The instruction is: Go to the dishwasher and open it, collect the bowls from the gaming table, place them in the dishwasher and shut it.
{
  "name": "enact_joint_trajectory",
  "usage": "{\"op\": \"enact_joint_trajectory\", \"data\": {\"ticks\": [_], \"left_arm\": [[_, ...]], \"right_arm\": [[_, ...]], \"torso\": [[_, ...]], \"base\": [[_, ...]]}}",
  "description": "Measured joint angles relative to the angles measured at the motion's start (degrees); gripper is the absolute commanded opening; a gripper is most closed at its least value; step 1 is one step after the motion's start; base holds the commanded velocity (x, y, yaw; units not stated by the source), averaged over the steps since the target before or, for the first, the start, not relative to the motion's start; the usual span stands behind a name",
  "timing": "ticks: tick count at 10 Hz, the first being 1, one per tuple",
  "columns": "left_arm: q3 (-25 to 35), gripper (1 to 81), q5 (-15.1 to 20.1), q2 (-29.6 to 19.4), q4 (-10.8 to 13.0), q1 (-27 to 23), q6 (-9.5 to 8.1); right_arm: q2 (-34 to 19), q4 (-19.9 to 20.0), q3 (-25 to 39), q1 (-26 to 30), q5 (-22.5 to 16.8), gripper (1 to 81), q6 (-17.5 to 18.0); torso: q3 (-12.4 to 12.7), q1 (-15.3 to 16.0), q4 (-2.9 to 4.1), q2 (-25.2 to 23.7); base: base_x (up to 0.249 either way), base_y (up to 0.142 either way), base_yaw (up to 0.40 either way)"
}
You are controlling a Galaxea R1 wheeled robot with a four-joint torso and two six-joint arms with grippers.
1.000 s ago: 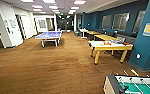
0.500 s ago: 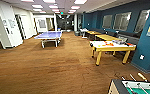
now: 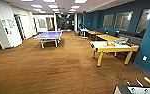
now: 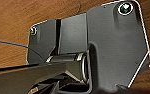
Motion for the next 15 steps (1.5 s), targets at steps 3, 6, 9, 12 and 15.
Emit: {"op": "enact_joint_trajectory", "data": {"ticks": [3, 6, 9, 12, 15], "left_arm": [[0.0, 81.1, 0.0, 0.0, 0.0, 0.0, 0.00], [0.0, 81.1, 0.0, 0.0, 0.0, 0.0, 0.00], [0.0, 81.1, 0.0, 0.0, 0.0, 0.0, 0.00], [0.0, 81.1, 0.0, 0.1, 0.0, 0.0, 0.00], [0.0, 81.1, 0.0, 0.3, 0.0, 0.0, 0.00]], "right_arm": [[0.0, 0.0, 0.0, 0.0, 0.0, 81.1, 0.0], [0.0, 0.0, 0.0, 0.0, 0.0, 81.1, 0.0], [0.2, 0.0, 0.0, 0.0, 0.0, 81.1, 0.0], [0.3, 0.0, 0.0, 0.0, 0.0, 81.1, 0.0], [0.1, 0.0, 0.0, 0.0, 0.0, 81.1, 0.0]], "torso": [[0.0, 0.0, 0.00, 0.0], [0.0, 0.0, 0.00, 0.0], [0.0, 0.0, 0.00, 0.0], [0.0, 0.0, 0.00, 0.0], [0.0, 0.0, 0.00, 0.0]], "base": [[0.170, 0.000, 0.000], [0.170, 0.000, 0.000], [0.170, 0.000, 0.000], [0.170, 0.000, 0.000], [0.170, 0.000, 0.000]]}}
